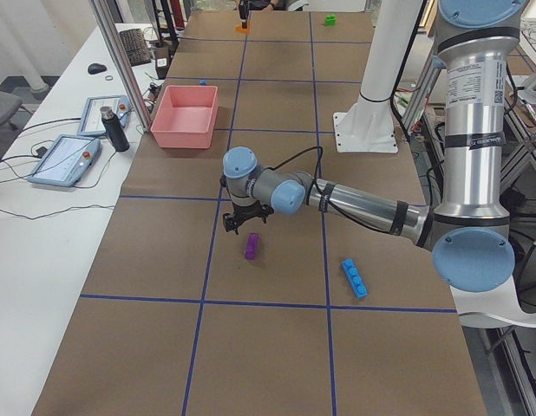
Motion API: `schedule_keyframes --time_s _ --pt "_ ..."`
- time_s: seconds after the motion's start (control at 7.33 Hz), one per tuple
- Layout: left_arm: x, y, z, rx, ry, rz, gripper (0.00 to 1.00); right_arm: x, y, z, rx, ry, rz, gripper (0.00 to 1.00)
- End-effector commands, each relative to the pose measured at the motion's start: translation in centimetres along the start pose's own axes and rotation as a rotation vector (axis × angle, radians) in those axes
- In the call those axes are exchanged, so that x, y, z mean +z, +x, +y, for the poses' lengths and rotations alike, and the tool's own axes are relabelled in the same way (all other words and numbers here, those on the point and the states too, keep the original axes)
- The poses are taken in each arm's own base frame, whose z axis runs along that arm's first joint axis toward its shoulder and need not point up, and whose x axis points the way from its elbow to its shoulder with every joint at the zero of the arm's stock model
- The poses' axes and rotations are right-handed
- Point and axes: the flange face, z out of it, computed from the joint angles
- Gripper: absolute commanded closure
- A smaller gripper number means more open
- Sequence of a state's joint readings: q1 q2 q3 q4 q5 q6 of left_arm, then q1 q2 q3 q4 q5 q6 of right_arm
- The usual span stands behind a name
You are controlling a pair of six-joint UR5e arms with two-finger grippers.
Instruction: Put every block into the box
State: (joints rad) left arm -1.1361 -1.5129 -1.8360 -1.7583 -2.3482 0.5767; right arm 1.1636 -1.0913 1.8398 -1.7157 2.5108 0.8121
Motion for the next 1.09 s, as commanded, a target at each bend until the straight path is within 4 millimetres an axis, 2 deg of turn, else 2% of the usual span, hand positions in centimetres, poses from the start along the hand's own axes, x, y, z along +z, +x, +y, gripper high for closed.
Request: schedule_keyframes --time_s 0.0,0.14,0.27,0.55,0.68,0.95 --pt "2.3 -0.1 -1.1 0.038 -0.033 -0.012 0.01 0.4 -6.3 -2.7 0.042 -0.003 -0.014 1.0" --pt "3.2 -0.1 -1.5 0.053 -0.06 -0.031 0.01 0.1 -7.6 -3.3 0.035 0.002 -0.018 1.0" --pt "3.9 -0.6 -2.6 0.06 -0.063 -0.027 0.01 -0.2 -8.7 -3.9 0.029 0.005 -0.021 1.0" --pt "5.3 -2.3 -3.4 0.051 -0.076 -0.019 0.01 0.4 -11.4 -6.3 0.025 0.005 -0.015 1.0" --pt "5.7 -2.7 -3.3 0.058 -0.071 -0.022 0.01 1.1 -11.8 -7.3 0.013 0.008 -0.021 1.0" --pt "8.4 -3.5 -2.5 0.088 -0.084 -0.048 0.01 2.4 -11.3 -8.7 -0.018 0.023 -0.035 1.0"
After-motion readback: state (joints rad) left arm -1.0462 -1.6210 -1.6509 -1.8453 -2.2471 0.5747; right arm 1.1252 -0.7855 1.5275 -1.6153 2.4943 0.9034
